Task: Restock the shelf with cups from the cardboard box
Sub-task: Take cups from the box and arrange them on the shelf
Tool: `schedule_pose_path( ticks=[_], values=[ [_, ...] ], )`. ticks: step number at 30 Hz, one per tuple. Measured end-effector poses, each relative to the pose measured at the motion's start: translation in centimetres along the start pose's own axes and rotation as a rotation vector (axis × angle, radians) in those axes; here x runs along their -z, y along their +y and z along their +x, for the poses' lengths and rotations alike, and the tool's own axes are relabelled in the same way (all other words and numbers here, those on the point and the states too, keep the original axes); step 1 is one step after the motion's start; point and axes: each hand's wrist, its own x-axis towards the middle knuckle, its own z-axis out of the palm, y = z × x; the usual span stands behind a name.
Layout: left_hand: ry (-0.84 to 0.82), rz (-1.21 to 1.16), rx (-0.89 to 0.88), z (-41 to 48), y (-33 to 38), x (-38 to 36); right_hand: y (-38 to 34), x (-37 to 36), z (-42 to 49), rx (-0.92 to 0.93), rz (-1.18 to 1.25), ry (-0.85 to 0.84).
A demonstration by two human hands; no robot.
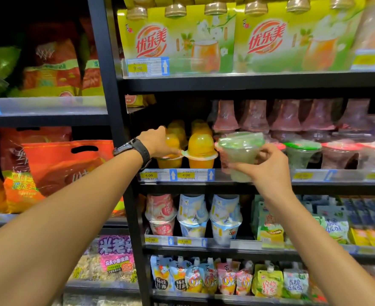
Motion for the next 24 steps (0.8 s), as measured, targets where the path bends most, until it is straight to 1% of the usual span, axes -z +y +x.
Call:
schedule_pose_path(
  ticks=[3,7,10,16,20,24],
  values=[
    [0.154,0.105,-0.053,-0.3,0.2,0.3,-1.9,1.5,2.8,0.066,-0.124,-0.03],
    [0.4,0.156,-0.182,-0.4,1.1,1.0,-4.2,3.2,7.5,0.108,-0.325,-0.038],
    [0.498,0.154,-0.261,-0.4,2.4,1.7,-5.6,3.3,10.2,0.101,-0.387,-0.039],
    [0.551,0.129,-0.316,-0.3,5.2,2.2,-5.3,2.3,11.3,0.144,-0.517,0.064],
    [0.527,0.101,-0.308,-0.3,6.0,1.7,-3.9,1.3,11.1,0.113,-0.46,0.148],
    [0.518,0.064,-0.304,-0.2,5.9,1.1,-3.3,-0.2,11.8,0.114,-0.431,0.139]
  ],
)
